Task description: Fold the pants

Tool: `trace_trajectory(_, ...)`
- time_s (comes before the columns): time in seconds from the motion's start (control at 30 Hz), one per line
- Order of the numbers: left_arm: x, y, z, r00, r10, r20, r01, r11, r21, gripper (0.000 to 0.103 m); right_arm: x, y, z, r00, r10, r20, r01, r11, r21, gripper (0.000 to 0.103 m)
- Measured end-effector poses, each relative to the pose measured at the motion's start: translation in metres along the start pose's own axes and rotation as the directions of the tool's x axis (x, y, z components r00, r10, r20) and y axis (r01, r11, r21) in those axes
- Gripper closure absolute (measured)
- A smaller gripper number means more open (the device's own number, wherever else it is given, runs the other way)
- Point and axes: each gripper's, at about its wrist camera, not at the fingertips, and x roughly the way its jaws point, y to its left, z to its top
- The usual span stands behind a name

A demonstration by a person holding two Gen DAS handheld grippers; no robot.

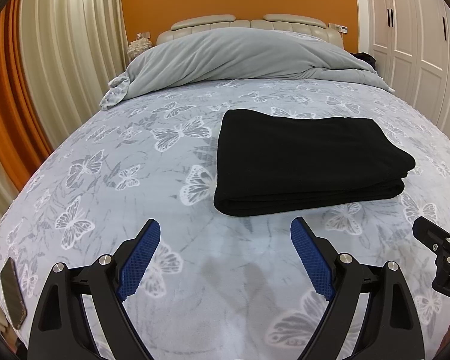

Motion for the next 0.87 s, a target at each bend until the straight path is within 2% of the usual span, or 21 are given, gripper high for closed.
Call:
trace_trajectory(0.4, 0.001, 0.003, 0.004, 1.0, 0.018, 0.009, -0.018, 1.0, -0.015, 0.017, 0.0, 0.002, -0.001, 1.0, -0.001, -0.001, 0.001, 1.0, 0.001, 0.005)
trace_trajectory(0.57, -0.006, 0.001, 0.005, 0.998, 0.042, 0.054, -0.041, 0.999, -0.016, 0.017, 0.0, 0.002, -0.001, 1.0, -0.002, -0.001, 0.002, 1.0, 0.001, 0.005)
trace_trajectory(0.87, -0.011, 0.0, 0.006, 0.998, 0.016, 0.053, -0.014, 1.0, -0.023, 0.017, -0.005, 0.002, -0.005, 1.0, -0.004, 0.031, 0.004, 1.0, 0.003, 0.005)
